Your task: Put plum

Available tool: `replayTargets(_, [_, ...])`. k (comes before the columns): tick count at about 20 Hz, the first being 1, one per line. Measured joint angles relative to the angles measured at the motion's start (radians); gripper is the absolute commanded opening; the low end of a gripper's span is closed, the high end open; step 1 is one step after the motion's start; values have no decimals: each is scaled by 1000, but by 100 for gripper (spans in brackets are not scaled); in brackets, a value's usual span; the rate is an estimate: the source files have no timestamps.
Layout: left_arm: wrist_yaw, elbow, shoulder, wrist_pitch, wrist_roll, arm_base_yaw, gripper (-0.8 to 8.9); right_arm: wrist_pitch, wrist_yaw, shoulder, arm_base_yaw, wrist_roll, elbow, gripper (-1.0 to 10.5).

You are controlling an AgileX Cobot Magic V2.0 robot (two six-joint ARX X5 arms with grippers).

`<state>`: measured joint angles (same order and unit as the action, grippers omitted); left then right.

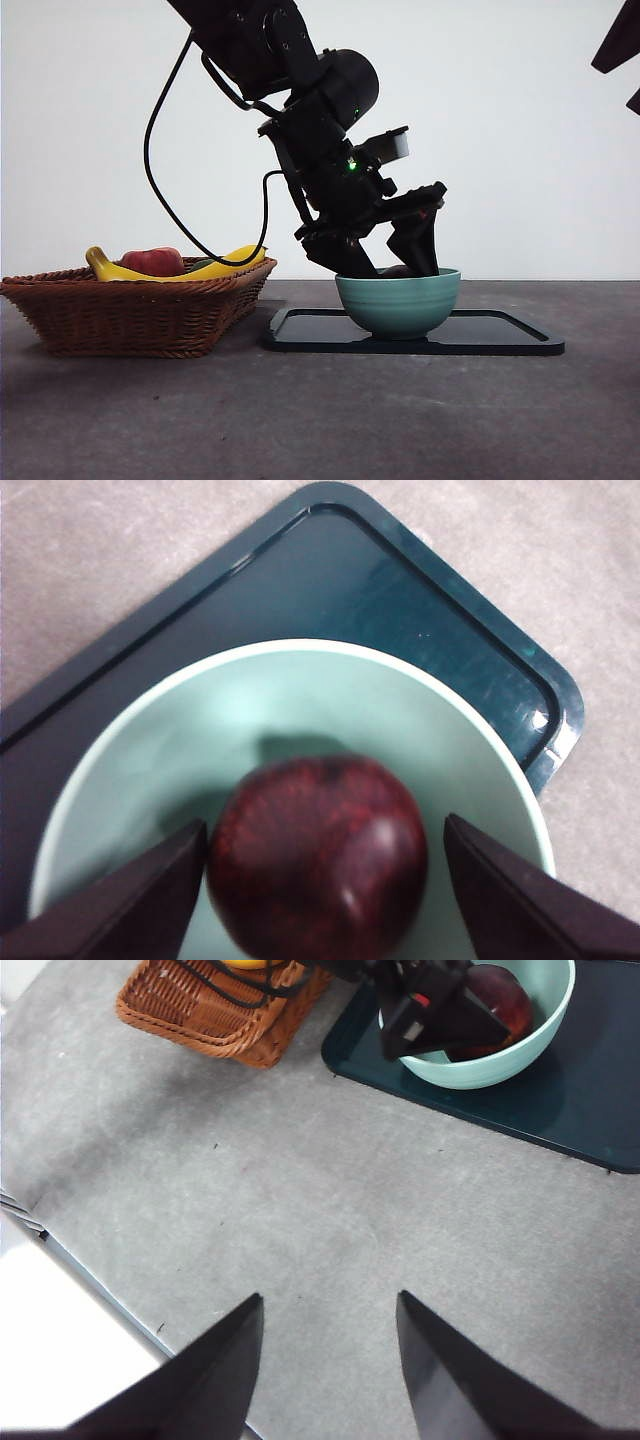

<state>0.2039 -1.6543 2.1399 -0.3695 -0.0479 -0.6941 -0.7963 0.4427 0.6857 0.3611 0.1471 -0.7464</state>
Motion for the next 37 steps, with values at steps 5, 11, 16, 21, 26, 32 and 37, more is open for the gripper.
replayTargets(5, [0,0,5,7,-8,-9,267,0,0,0,0,0,0,213])
replayTargets(11, [0,-10,5,-14,-10,-9,208,0,0,0,0,0,0,213])
replayTargets(16, [-1,-43,-9,-36,-10,-8,216,0,0,0,0,0,0,213])
replayTargets(21, [-3,-59,-150,-60,-11,12,217,1,0,0,0,0,0,213])
replayTargets(26, [-3,-61,-360,-182,-8,74,218,1,0,0,0,0,0,213])
replayTargets(32, [-4,-61,-663,-404,39,194,220,2,0,0,0,-1,0,213])
replayTargets(37, [-85,-46,-809,-521,51,275,223,10,0,0,0,-1,0,213])
